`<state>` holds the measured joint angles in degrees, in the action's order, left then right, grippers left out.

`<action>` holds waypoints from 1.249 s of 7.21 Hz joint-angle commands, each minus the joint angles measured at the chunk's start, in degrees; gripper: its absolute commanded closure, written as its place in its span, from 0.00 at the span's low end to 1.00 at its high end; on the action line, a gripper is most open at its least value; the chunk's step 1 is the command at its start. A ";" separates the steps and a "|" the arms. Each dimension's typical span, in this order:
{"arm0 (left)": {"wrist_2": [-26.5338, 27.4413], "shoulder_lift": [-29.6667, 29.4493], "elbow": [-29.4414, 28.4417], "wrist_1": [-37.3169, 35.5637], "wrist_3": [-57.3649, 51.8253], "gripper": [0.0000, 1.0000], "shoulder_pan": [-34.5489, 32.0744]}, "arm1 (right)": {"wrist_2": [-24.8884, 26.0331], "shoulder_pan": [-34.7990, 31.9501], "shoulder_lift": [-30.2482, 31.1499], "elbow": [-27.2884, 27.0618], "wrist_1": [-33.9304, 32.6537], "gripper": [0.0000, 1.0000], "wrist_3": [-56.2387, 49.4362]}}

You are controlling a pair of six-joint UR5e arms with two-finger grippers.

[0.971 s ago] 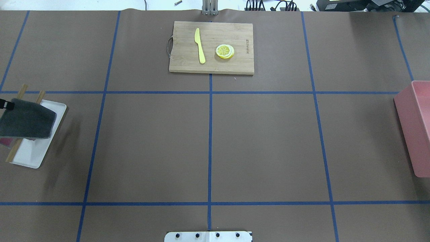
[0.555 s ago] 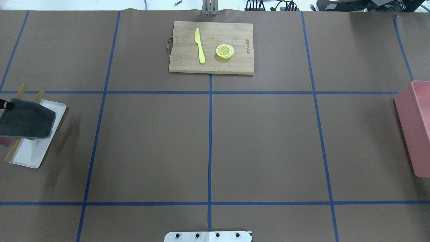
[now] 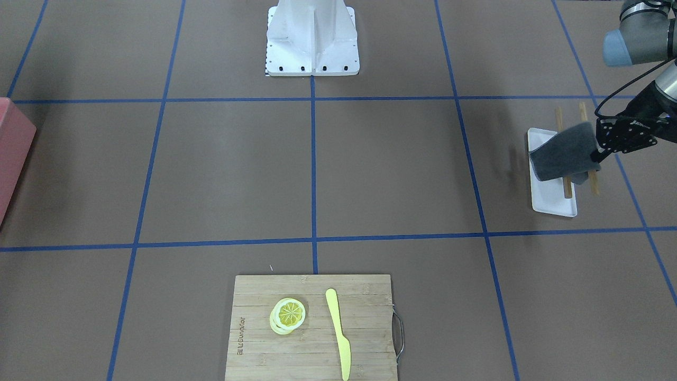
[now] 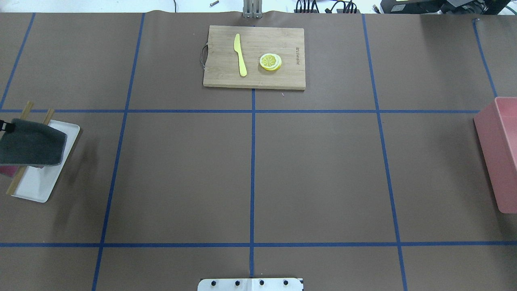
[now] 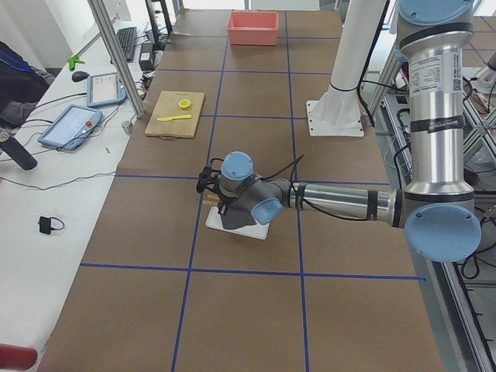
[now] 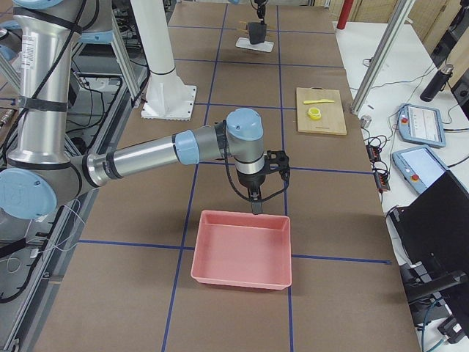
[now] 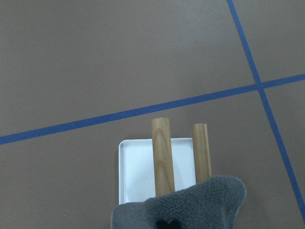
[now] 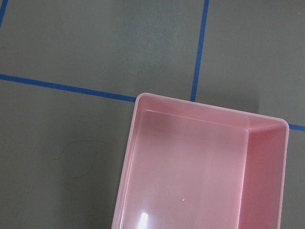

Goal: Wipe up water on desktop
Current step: 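Grasp the dark grey cloth on the white tray with the left gripper, then carry the cloth toward the table center with the left gripper while the right gripper approaches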

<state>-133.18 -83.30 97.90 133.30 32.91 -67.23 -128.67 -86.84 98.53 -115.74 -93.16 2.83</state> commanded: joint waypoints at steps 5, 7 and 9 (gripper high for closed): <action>-9.21 -6.41 0.36 -2.17 0.57 1.00 -13.44 | 0.00 0.00 -0.62 -2.72 0.09 0.00 -0.28; -7.80 -12.63 0.62 -2.00 14.80 1.00 -13.27 | -1.75 0.35 -2.28 -3.53 0.09 0.00 -0.02; -2.99 -16.96 2.98 -1.91 27.32 1.00 -8.21 | -2.64 3.84 -3.61 -3.44 7.14 0.00 0.33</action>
<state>-139.06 -97.66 99.37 131.35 52.37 -78.53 -130.79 -85.40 95.71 -119.30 -90.91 2.89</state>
